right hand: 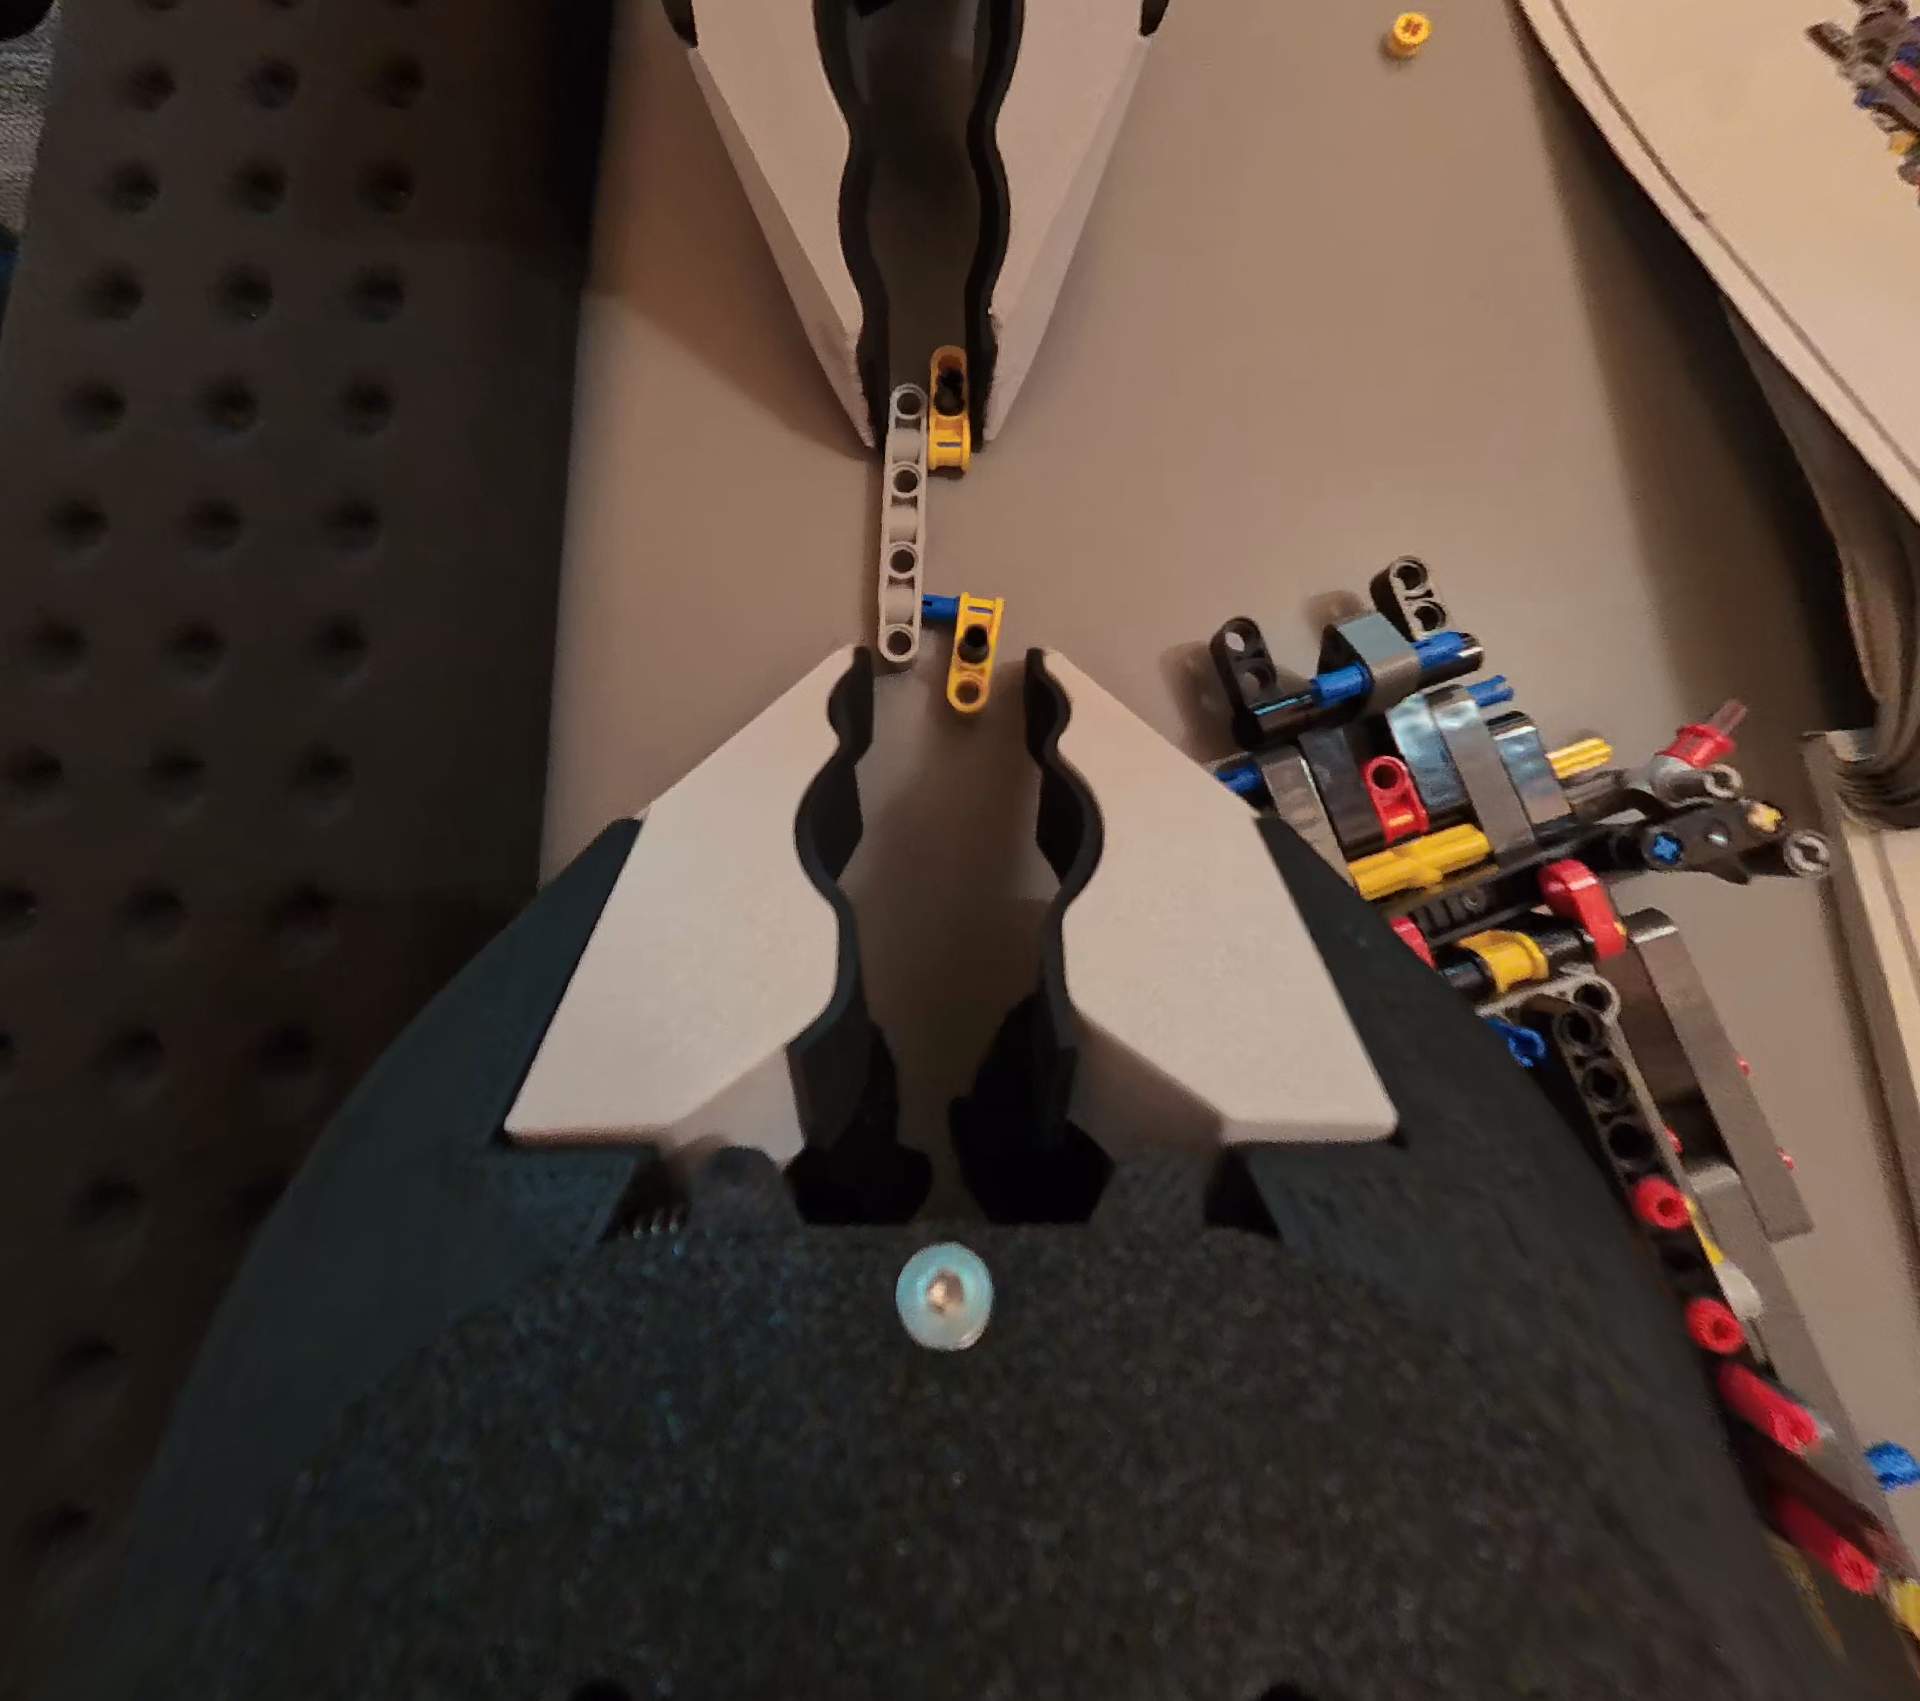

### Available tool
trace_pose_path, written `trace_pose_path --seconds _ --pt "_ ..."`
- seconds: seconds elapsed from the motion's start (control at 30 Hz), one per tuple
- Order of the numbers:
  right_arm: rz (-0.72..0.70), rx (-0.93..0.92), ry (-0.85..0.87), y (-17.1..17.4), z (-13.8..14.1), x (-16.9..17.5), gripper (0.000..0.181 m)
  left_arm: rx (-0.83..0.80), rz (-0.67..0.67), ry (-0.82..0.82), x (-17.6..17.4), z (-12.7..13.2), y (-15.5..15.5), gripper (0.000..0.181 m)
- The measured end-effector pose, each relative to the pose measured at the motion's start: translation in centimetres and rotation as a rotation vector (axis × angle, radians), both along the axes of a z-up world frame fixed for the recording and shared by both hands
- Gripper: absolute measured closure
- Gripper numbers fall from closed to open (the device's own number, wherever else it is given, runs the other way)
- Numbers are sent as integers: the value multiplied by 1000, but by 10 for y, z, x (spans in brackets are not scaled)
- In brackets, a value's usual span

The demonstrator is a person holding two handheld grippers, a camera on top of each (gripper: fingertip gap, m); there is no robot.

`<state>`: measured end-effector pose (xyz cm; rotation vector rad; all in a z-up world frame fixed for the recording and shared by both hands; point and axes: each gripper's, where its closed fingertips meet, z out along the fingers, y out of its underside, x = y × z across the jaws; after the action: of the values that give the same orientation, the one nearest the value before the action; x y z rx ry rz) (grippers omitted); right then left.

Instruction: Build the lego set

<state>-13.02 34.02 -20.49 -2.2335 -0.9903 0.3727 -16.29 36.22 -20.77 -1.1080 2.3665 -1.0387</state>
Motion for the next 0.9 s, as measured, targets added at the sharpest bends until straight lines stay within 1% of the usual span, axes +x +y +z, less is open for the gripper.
trace_pose_path --seconds 0.07,0.13,0.2,0.4,0.47,0.73,0.9 --pt "-10 18 21 -1 6 2 156 2 0 -2 0 0 0 166" --pt "-19 12 39 -2 8 5 166 2 0 -2 0 0 0 166" --pt "-31 5 21 -2 4 9 166 1 0 -1 0 0 0 166" --pt "-24 26 -32 2 0 8 169 1 -1 -1 0 0 0 166" --pt "-23 37 -66 3 -2 8 174 0 -2 -1 0 0 0 166" --pt "-14 0 -39 0 -2 9 175 1 -4 -2 -1 0 -1 166" --pt "-13 11 -44 1 -2 8 175 -1 -6 0 -1 0 -1 166"
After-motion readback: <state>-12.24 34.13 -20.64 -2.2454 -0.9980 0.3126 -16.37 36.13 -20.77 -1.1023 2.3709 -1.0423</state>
